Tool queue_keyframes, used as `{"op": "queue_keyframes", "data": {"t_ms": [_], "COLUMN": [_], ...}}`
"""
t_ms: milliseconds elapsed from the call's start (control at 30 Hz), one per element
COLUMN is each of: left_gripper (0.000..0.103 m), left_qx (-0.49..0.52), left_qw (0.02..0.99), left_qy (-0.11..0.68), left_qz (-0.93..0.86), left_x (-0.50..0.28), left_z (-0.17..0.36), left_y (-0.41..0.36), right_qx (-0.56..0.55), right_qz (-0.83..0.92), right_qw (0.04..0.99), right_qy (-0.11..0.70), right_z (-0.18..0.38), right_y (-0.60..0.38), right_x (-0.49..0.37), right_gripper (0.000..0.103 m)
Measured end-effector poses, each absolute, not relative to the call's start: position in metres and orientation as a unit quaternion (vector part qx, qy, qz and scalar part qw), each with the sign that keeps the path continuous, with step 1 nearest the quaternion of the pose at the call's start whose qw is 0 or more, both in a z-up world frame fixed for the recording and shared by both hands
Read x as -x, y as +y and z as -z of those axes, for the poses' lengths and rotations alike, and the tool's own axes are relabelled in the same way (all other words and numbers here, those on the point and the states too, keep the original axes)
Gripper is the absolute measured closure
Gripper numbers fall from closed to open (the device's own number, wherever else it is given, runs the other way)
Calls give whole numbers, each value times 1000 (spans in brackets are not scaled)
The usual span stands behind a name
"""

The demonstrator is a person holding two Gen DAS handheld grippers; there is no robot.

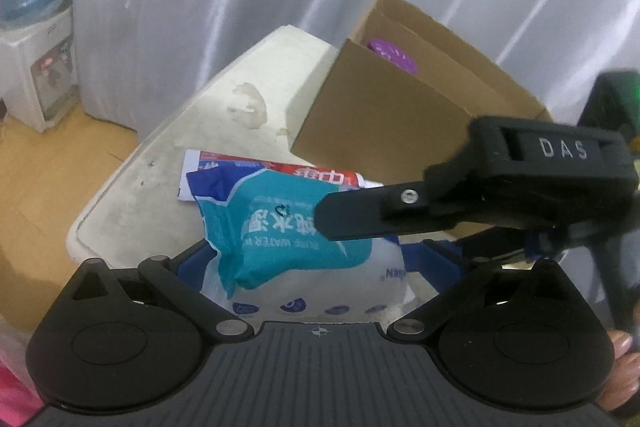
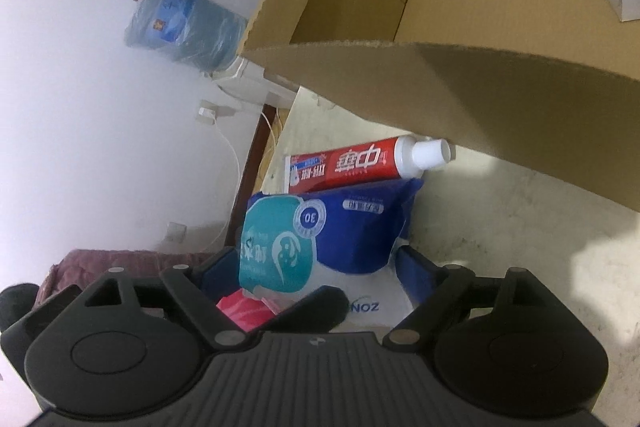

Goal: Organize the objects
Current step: 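Move the right gripper to the wet-wipes pack while the left gripper approaches it too, then close the right gripper on the wet-wipes pack while the left gripper clamps it too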

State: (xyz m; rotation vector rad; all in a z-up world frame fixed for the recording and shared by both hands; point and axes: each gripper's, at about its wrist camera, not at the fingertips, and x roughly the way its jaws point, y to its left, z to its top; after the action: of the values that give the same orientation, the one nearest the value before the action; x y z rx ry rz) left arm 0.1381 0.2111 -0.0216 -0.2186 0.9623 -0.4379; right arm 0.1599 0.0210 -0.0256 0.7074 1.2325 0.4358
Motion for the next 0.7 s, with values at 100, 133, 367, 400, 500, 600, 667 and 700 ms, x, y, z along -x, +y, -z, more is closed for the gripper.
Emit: {"op": "queue_keyframes", "data": {"t_ms": [100,133,367,400,500,600,667,700], "left_gripper": [0,0,0,0,0,0,0,0], "left_qx": [96,95,84,84,81,73,68,65], "left_qw": [857,856,852,850,846,842,839,838], "left_qy": [460,461,465,466,469,472,473,474], "left_qz": [211,213,227,231,242,253,259,263], "left_x": [-133,-130,-115,-113,-107,-102,-99,-97], "left_z": [21,20,20,20,20,19,19,19], "left_y": [206,203,184,181,172,162,154,150], "right_qx": [-313,-312,-315,-315,-316,-318,-320,-321], "right_qz": [-199,-199,-190,-187,-180,-172,-167,-165], "right_qw": [739,740,743,744,746,747,749,750], "right_qy": [561,562,560,559,558,557,555,554], "right_z": [24,24,22,22,21,20,19,20], "right_y": [21,20,5,1,-8,-18,-24,-27], "right_x": [-158,-157,-146,-143,-136,-128,-123,-121], "right_gripper": [12,11,10,10,10,9,9,9]}}
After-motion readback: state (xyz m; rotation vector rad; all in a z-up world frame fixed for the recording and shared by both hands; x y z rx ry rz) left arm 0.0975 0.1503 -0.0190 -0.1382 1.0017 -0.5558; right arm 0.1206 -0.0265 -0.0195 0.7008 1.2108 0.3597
